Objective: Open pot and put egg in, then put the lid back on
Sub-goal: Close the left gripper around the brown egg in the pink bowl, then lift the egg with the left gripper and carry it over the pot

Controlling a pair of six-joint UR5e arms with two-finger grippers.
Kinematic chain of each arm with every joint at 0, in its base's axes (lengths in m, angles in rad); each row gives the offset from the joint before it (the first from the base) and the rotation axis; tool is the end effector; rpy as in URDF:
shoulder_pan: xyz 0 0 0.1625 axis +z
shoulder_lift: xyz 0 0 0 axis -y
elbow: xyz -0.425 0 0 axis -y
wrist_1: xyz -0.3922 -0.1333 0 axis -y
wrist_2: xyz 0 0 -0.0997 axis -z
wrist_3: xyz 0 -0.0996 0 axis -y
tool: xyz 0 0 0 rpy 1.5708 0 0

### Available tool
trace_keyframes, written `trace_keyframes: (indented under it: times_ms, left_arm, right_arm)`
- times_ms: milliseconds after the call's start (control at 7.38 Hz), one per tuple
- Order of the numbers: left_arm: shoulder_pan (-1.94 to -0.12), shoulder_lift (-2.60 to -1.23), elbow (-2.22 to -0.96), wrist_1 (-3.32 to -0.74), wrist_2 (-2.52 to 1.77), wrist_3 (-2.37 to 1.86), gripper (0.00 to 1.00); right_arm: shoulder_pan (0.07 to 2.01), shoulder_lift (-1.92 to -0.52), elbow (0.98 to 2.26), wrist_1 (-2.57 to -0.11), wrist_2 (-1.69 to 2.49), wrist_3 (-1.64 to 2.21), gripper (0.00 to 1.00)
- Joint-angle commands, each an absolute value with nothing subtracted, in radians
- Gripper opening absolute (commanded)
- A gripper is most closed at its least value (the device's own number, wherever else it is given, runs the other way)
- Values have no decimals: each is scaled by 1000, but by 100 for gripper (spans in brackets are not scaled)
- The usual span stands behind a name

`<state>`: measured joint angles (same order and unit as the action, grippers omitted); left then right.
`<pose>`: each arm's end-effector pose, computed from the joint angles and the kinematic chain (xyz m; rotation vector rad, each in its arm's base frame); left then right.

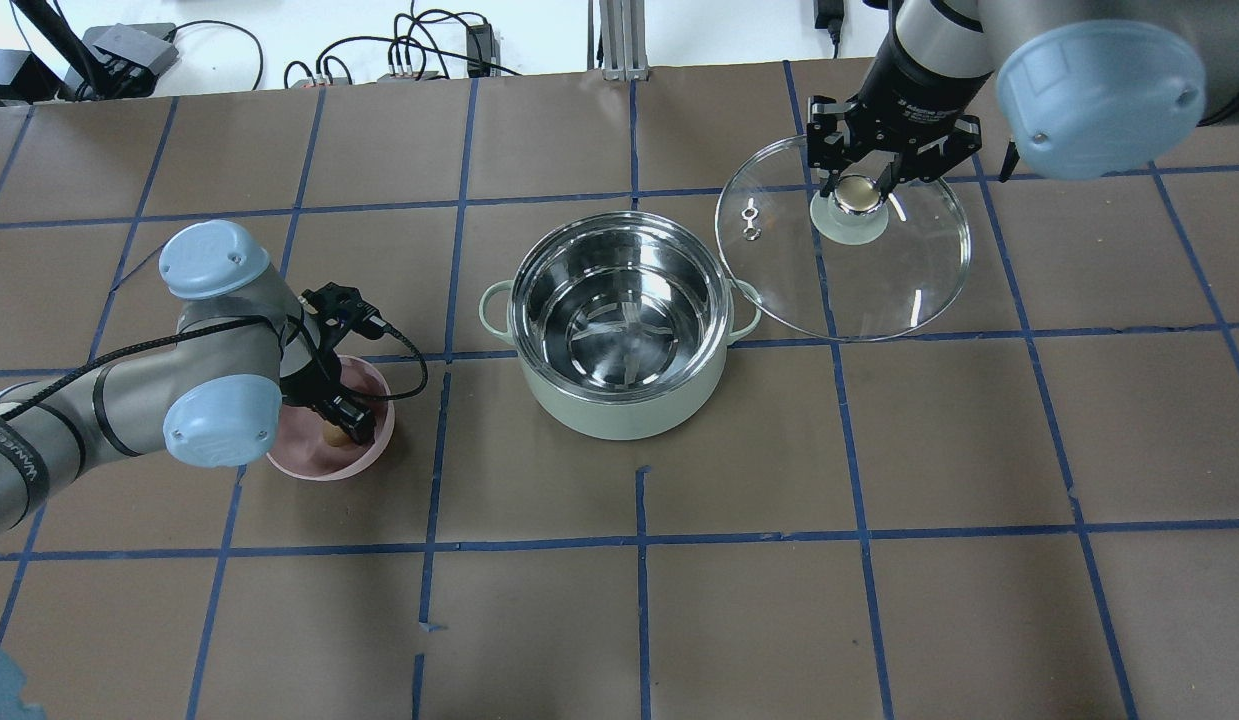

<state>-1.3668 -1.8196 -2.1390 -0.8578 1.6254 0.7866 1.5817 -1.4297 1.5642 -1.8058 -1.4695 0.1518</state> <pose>-0.0316 -0.4782 0.1792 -0.9046 -3.0014 -0.1842 0.1494 -0.5560 0.4421 0.2055 3.0224 -0.1394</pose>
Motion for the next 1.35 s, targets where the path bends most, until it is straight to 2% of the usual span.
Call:
trace_keyframes:
  times_ms: [0, 271, 677, 948, 1219]
  left_arm:
    - [-1367, -1807, -2129, -862, 1626, 785, 5]
    - [-1387, -1745, -2080, -926, 1621, 712, 5]
    - [-1521, -1667, -1855, -1217, 1577, 347, 5]
    - [-1694, -1712, -1752, -1220, 1533, 43, 5]
    - [-1846, -1854, -1643, -1191, 1519, -43, 5]
  right_arm:
    - [1582, -1430, 1563, -1807, -1470, 152, 33]
    - [1582, -1430, 1563, -1807, -1470, 152, 33]
    - [1582, -1430, 1563, -1807, -1470, 152, 33]
    - [1582, -1430, 1563, -1807, -1470, 152, 34]
    - [1582, -1430, 1562, -1809, -1468, 152, 34]
